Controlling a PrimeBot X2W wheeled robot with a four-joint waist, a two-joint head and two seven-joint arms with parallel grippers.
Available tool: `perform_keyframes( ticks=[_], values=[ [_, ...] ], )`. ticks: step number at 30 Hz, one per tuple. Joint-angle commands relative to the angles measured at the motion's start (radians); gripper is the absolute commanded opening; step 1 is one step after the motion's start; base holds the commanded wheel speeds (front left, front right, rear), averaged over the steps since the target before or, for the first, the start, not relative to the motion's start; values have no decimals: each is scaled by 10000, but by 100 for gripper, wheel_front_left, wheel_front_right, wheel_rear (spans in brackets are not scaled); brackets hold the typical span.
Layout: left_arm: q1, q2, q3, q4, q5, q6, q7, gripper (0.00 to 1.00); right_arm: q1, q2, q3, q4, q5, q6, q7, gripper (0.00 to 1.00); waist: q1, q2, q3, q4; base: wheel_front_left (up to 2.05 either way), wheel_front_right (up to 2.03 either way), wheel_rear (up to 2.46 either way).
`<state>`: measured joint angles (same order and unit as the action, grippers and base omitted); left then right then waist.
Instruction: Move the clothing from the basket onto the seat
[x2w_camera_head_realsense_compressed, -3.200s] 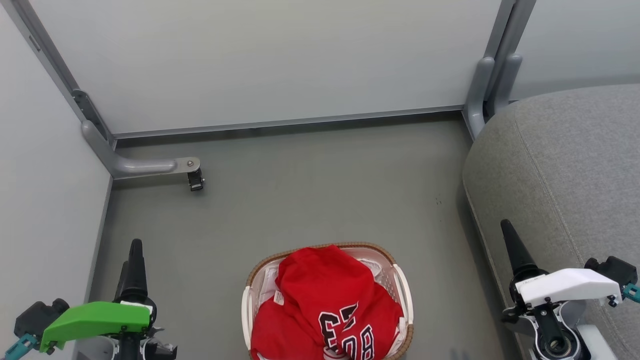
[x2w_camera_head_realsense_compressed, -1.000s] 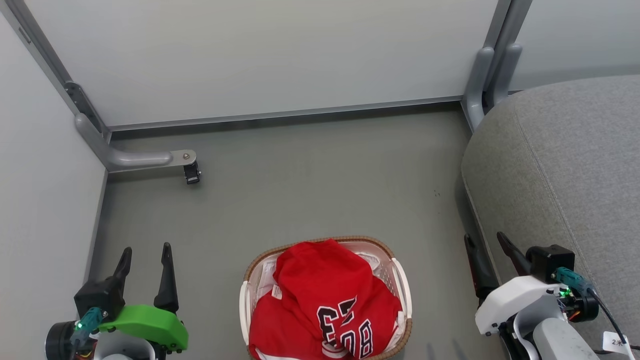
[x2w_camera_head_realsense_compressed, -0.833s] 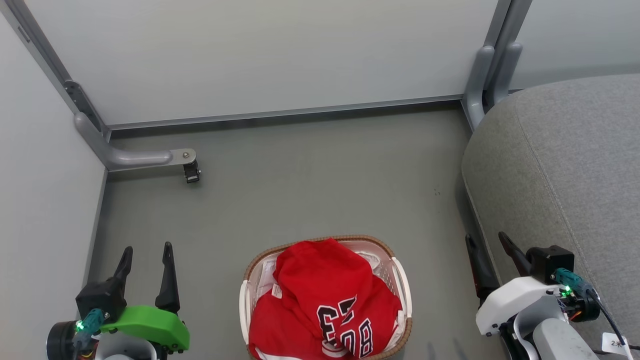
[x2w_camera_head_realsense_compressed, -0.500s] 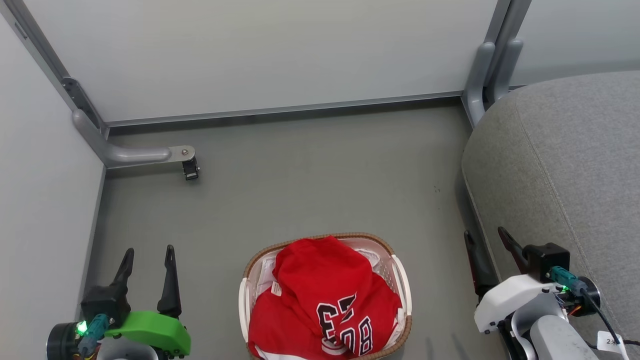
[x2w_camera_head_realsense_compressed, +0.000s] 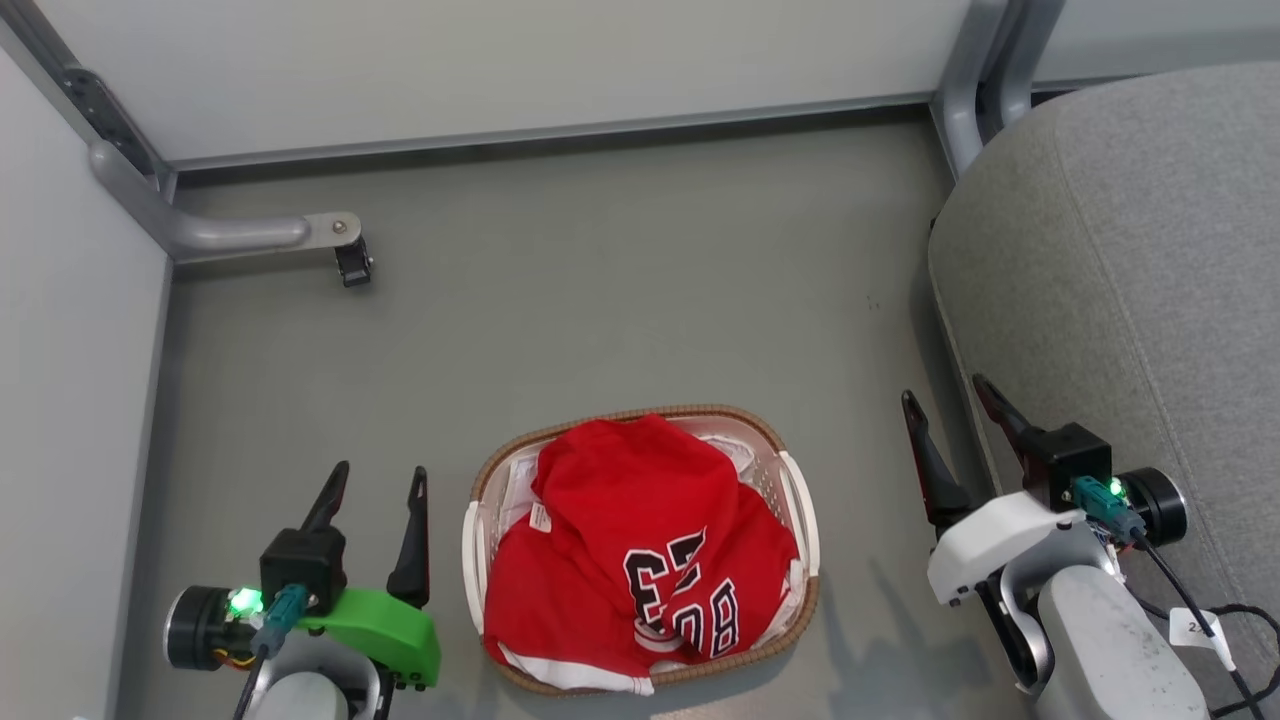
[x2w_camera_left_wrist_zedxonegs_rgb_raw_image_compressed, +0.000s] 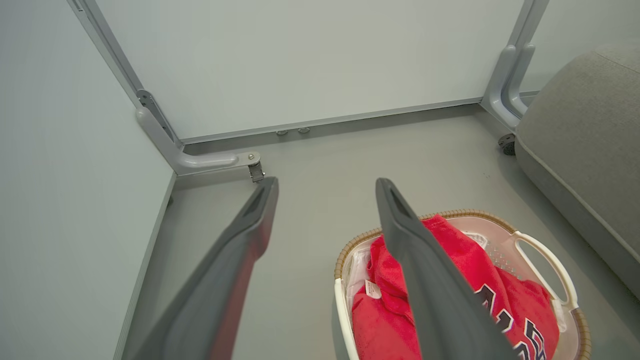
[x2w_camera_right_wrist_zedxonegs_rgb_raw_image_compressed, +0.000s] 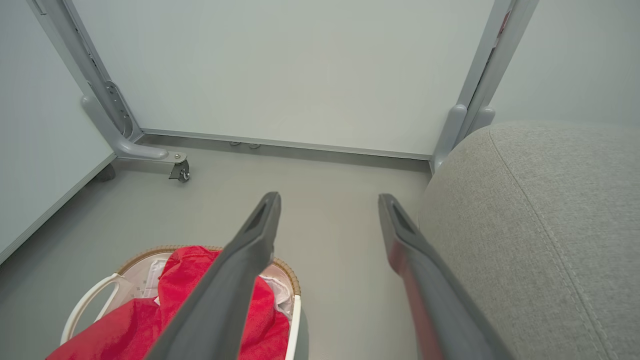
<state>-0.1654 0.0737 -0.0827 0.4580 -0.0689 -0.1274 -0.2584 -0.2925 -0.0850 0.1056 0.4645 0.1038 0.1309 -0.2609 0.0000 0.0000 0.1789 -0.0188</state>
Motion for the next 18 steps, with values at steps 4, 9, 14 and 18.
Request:
perform_keyframes(
  ticks=[4,9,14,18],
  values=[
    [-643,-68,-679,565,-19,-34,-64,100,-496,14,36,-169,-189,-5,-57,100,0,0,1365,-275,0,0,0],
    [-1507,-111,-1615,2063,-634,-27,-67,100,-907,120,-45,-355,-170,-5,-57,100,0,0,2219,-391,0,0,0],
    [-2382,-131,-2644,3279,-940,-28,-64,100,-1277,214,-28,-436,-216,-5,-57,100,0,0,2921,-521,0,0,0],
    [-3100,-129,-3350,4175,-997,-29,-64,100,-1518,248,71,-498,-255,-5,-57,100,0,0,3375,-619,0,0,0]
  ],
)
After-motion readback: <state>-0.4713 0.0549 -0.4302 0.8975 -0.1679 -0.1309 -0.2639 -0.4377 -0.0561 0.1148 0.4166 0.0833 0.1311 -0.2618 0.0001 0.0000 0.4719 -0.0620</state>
